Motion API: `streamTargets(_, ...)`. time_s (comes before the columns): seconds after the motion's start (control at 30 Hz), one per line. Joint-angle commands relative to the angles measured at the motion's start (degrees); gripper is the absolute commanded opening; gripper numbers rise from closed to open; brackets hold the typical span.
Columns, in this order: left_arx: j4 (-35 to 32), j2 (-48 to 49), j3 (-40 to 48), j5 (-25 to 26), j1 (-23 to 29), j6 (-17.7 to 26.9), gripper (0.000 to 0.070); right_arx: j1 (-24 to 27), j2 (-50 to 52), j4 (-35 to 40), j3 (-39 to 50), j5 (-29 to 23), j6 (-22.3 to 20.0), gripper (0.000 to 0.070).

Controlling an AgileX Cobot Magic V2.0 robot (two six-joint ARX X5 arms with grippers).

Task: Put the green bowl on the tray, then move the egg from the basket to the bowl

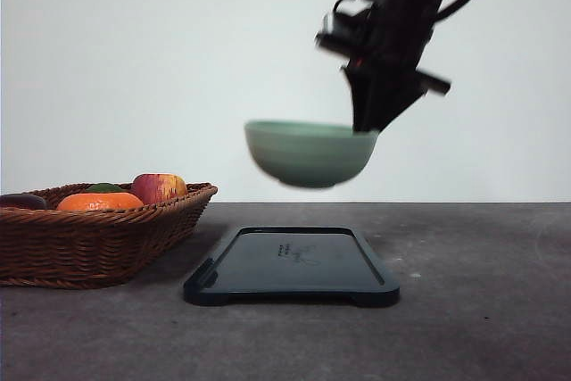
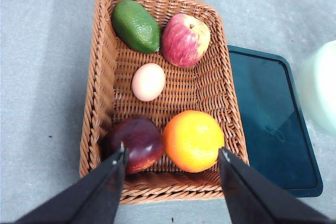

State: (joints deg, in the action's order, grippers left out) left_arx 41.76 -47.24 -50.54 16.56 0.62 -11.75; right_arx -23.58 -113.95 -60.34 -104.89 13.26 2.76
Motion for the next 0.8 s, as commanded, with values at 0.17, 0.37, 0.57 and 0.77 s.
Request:
streamTargets(0.17, -0.61, -0.37, -1.42, 0.19, 0.0, 0.33, 0.0349, -1.24, -4.51, 2.92, -1.85, -0.03, -0.48, 0.0)
streamTargets(0.37, -0.61, -0.37, -1.42, 0.19, 0.0, 0.33, 0.0349, -1.37, -6.89, 3.79, -1.87, -0.14, -0.47, 0.0)
streamTargets(0.57, -0.61, -0.37, -1.42, 0.19, 0.0, 0.33, 0.0349, -1.4, -8.23, 5.21, -1.89, -0.21, -0.43, 0.0)
streamTargets(0.77, -0.59, -0.37, -1.42, 0.19, 0.0, 0.33, 0.0349, -1.43, -10.05, 4.95, -1.9, -0.19, -0.42, 0.0)
